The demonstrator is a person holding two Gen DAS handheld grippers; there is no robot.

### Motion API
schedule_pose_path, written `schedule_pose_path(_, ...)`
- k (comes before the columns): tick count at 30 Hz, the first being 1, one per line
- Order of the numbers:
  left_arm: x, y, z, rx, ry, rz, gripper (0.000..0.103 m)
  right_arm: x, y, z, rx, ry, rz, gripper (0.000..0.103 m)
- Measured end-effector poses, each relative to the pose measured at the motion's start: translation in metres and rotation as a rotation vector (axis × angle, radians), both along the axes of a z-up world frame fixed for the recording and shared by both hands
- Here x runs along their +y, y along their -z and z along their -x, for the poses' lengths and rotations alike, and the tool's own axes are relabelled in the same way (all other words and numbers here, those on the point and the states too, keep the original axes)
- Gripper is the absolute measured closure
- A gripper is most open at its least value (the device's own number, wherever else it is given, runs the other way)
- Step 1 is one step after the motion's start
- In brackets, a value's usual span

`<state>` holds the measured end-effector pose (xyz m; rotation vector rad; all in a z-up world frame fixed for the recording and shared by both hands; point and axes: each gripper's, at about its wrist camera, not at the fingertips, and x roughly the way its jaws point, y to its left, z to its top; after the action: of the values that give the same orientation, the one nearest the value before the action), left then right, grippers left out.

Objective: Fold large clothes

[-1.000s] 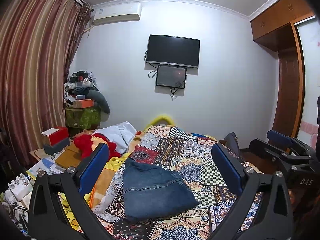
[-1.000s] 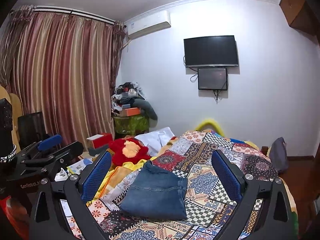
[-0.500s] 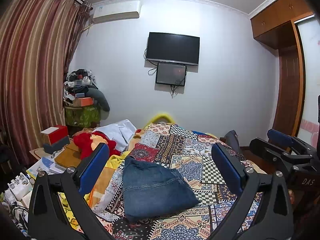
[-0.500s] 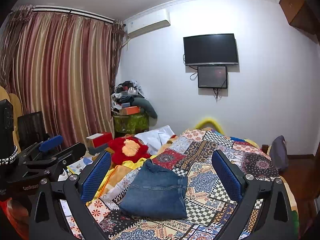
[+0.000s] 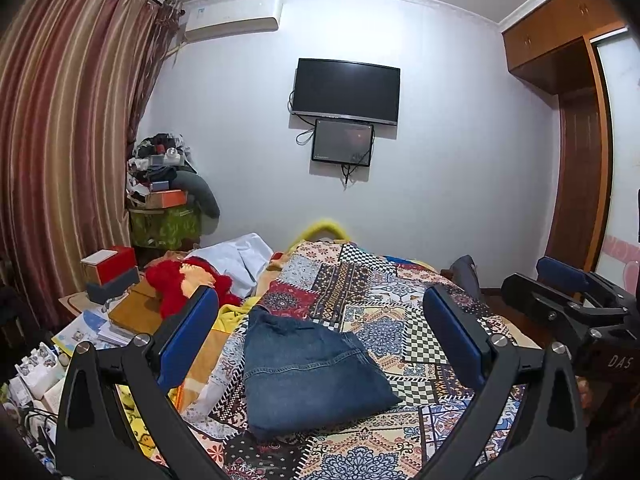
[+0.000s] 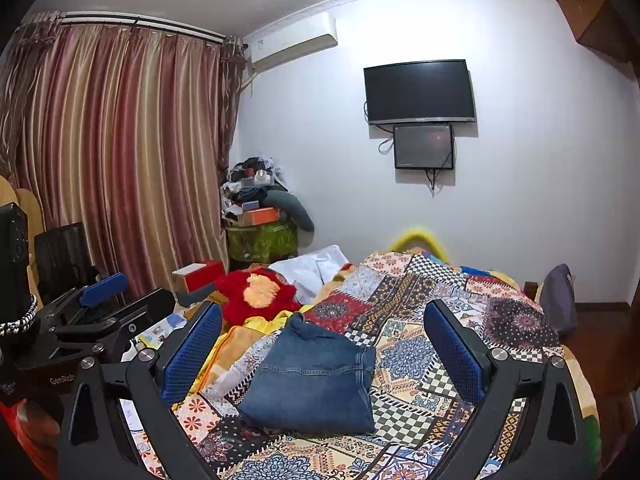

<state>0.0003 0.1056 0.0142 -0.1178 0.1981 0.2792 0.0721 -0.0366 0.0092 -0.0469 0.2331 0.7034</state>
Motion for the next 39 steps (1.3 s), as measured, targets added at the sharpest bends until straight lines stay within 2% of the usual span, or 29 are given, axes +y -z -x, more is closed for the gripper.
schedule_pose_path(39, -0.006, 0.003, -0.01, 0.031, 0.075, 0.038, 0.0, -0.006, 0.007, -0.009, 0.039, 0.04, -0.016, 0.002)
